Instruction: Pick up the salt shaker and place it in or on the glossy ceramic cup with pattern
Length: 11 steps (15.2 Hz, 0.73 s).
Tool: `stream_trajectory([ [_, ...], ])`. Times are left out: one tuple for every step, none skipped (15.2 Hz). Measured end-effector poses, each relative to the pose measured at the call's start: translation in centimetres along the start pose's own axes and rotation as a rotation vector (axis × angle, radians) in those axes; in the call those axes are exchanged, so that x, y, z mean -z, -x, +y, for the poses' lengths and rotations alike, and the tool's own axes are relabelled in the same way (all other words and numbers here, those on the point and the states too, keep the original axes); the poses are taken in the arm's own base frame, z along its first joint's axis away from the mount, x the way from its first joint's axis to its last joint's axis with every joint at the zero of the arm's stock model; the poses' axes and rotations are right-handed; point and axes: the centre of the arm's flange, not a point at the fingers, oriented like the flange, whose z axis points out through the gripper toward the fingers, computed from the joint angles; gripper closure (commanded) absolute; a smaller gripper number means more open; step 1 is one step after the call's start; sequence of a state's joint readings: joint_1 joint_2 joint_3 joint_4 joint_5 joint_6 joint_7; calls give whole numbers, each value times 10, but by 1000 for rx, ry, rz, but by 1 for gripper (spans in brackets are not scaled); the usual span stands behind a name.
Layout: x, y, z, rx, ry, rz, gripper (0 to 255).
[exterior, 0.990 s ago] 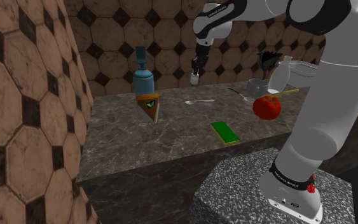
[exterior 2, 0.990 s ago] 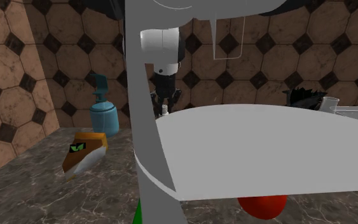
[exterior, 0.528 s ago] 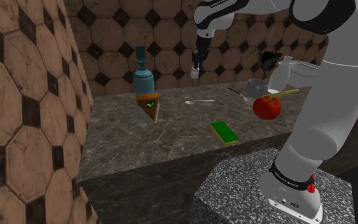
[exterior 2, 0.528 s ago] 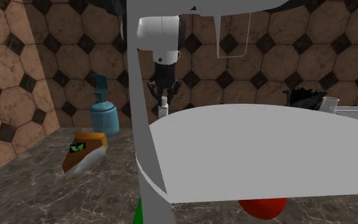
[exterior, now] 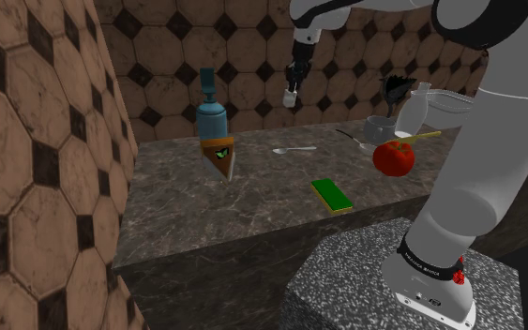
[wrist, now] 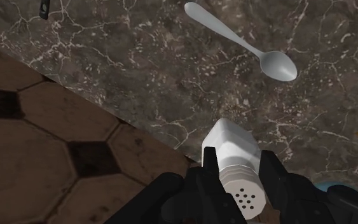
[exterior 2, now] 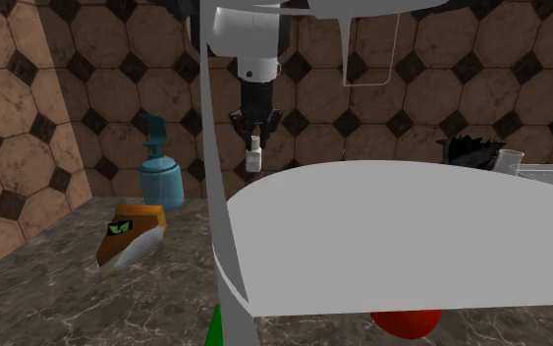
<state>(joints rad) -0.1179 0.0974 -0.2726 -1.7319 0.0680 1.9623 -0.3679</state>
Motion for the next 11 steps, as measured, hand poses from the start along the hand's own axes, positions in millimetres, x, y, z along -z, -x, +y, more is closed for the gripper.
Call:
stream_trajectory([
  [2,6,7,0,0,0,255],
  [4,12,17,-1,0,0,255],
  [5,21,26,-1,0,0,255],
  [7,29,34,-1,0,0,255],
  [10,41,45,-1,0,0,255],
  [12,49,55,-1,0,0,255],
  [16,57,65,-1,1,0,255],
  [17,65,77,-2,0,0,255],
  [20,70,85,-2,0,0,255],
  [23,80,92,-1,0,-1,255],
  [29,89,104,-2,0,0,255],
])
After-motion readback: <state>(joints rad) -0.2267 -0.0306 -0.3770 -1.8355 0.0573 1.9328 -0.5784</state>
